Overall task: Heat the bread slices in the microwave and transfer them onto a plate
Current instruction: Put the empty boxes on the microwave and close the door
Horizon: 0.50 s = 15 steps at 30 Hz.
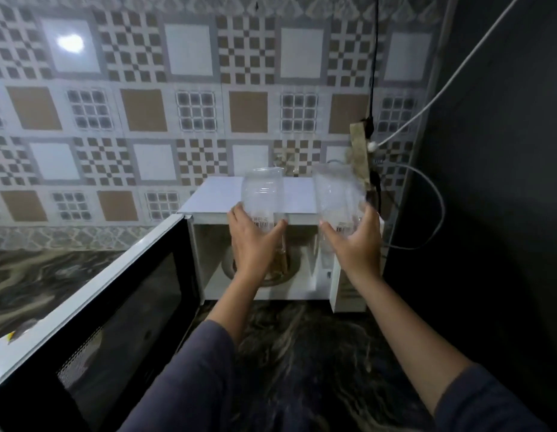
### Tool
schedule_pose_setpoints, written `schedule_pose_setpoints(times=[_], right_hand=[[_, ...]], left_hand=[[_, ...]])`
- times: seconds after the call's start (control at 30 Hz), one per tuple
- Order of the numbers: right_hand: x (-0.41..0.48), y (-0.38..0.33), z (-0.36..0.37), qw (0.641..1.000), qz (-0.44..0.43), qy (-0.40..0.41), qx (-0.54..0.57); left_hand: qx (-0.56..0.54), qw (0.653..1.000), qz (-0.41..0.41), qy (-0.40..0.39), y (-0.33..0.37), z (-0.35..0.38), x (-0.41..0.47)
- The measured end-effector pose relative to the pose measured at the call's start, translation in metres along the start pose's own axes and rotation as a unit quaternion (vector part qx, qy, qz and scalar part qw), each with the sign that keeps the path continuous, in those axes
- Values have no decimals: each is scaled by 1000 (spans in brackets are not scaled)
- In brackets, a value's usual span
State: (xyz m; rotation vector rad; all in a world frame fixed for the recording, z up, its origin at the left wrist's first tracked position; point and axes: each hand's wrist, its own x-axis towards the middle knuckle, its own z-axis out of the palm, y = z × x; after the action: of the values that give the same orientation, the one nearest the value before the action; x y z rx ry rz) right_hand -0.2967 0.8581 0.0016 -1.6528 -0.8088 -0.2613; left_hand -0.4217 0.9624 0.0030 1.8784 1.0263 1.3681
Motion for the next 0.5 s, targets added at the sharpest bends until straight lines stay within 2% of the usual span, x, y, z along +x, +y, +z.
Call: schedule_pose_setpoints(times=[0.13,0.23,0.5], right_hand=[[79,2,19,997,21,-63,-28],[122,8,37,992,40,-112,-37],[180,29,72,969,57,-201,-129]], left_hand=[[35,999,1,-34,16,23,55],[54,995,-33,-71,17,42,90],[194,973,-76,-99,7,86,141]])
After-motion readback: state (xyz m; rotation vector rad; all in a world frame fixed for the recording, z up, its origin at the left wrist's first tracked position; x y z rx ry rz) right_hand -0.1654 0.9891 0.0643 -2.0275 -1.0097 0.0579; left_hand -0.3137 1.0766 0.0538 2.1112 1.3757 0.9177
